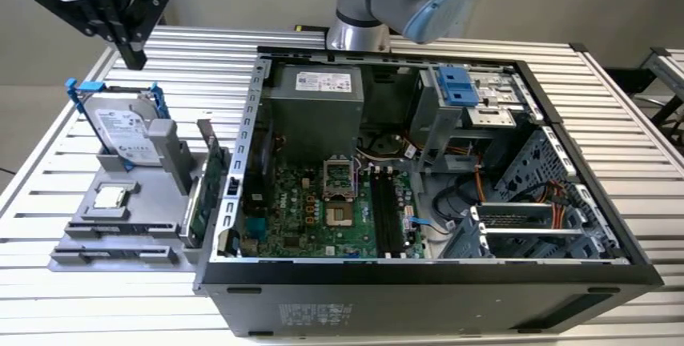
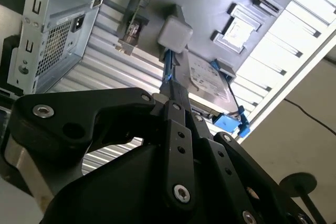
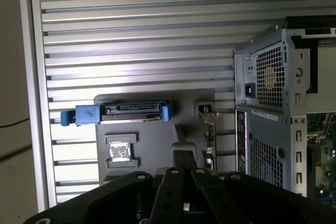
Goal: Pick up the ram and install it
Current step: 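Reach for the ram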
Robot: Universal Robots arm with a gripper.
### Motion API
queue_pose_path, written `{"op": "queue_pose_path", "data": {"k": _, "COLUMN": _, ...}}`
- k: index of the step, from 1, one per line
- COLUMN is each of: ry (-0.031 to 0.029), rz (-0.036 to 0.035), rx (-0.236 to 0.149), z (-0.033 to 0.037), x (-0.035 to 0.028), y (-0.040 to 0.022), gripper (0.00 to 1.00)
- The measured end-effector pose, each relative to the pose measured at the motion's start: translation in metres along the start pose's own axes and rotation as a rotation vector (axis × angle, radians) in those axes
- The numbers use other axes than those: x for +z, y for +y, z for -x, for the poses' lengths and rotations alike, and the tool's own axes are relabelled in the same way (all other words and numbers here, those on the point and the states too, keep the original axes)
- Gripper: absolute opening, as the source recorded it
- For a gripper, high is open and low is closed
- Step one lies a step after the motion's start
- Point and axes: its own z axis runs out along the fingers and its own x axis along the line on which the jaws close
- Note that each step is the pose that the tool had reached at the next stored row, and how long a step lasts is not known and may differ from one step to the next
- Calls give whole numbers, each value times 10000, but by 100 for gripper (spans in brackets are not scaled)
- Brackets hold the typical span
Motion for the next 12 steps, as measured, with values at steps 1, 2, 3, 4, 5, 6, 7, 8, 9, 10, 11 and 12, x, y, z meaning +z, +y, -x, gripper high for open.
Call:
{"op": "queue_pose_path", "data": {"k": 1, "ry": 0, "rz": 0, "rx": 0, "z": -15, "x": -1, "y": -1, "gripper": 0}}
{"op": "queue_pose_path", "data": {"k": 2, "ry": -1, "rz": 1, "rx": 0, "z": -29, "x": 0, "y": -2, "gripper": 0}}
{"op": "queue_pose_path", "data": {"k": 3, "ry": 0, "rz": 0, "rx": 0, "z": -44, "x": -1, "y": -3, "gripper": 0}}
{"op": "queue_pose_path", "data": {"k": 4, "ry": -1, "rz": 1, "rx": -1, "z": -60, "x": -1, "y": -5, "gripper": 0}}
{"op": "queue_pose_path", "data": {"k": 5, "ry": 0, "rz": 0, "rx": 0, "z": -75, "x": -2, "y": -6, "gripper": 0}}
{"op": "queue_pose_path", "data": {"k": 6, "ry": -1, "rz": 0, "rx": -1, "z": -91, "x": -2, "y": -7, "gripper": 0}}
{"op": "queue_pose_path", "data": {"k": 7, "ry": 0, "rz": 0, "rx": -1, "z": -105, "x": -3, "y": -8, "gripper": 0}}
{"op": "queue_pose_path", "data": {"k": 8, "ry": 0, "rz": 0, "rx": 0, "z": -121, "x": -3, "y": -9, "gripper": 0}}
{"op": "queue_pose_path", "data": {"k": 9, "ry": 1, "rz": 0, "rx": 1, "z": -138, "x": -4, "y": -10, "gripper": 0}}
{"op": "queue_pose_path", "data": {"k": 10, "ry": -1, "rz": 0, "rx": -1, "z": -155, "x": -3, "y": -11, "gripper": 0}}
{"op": "queue_pose_path", "data": {"k": 11, "ry": 1, "rz": -1, "rx": 0, "z": -171, "x": -4, "y": -12, "gripper": 0}}
{"op": "queue_pose_path", "data": {"k": 12, "ry": 0, "rz": 0, "rx": 0, "z": -186, "x": -5, "y": -13, "gripper": 0}}
